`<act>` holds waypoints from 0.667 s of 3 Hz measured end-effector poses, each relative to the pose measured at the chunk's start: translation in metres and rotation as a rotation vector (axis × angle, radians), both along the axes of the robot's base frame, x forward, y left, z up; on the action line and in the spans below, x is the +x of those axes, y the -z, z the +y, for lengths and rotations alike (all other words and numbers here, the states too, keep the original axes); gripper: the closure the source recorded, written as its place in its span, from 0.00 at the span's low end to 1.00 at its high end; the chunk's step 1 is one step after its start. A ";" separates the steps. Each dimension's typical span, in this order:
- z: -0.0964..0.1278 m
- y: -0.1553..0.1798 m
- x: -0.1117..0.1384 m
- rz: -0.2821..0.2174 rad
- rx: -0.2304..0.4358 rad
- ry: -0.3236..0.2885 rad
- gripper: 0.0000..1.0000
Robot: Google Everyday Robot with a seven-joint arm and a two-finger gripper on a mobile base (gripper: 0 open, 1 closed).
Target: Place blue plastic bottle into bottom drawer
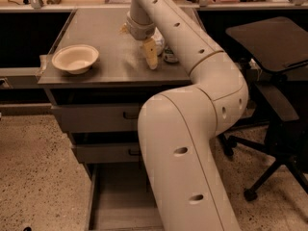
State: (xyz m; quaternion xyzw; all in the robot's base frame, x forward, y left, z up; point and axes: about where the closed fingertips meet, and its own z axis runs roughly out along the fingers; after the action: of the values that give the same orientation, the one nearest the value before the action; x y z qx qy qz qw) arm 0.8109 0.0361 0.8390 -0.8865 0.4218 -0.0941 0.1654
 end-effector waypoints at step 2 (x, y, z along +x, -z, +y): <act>0.028 -0.001 0.012 -0.017 0.016 0.002 0.00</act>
Offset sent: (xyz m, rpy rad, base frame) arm 0.3162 0.4713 -0.5539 0.0156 -0.0226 -0.0092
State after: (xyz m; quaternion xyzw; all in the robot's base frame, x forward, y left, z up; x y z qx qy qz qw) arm 0.8230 0.0642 0.8398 -0.8838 0.4221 -0.0984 0.1760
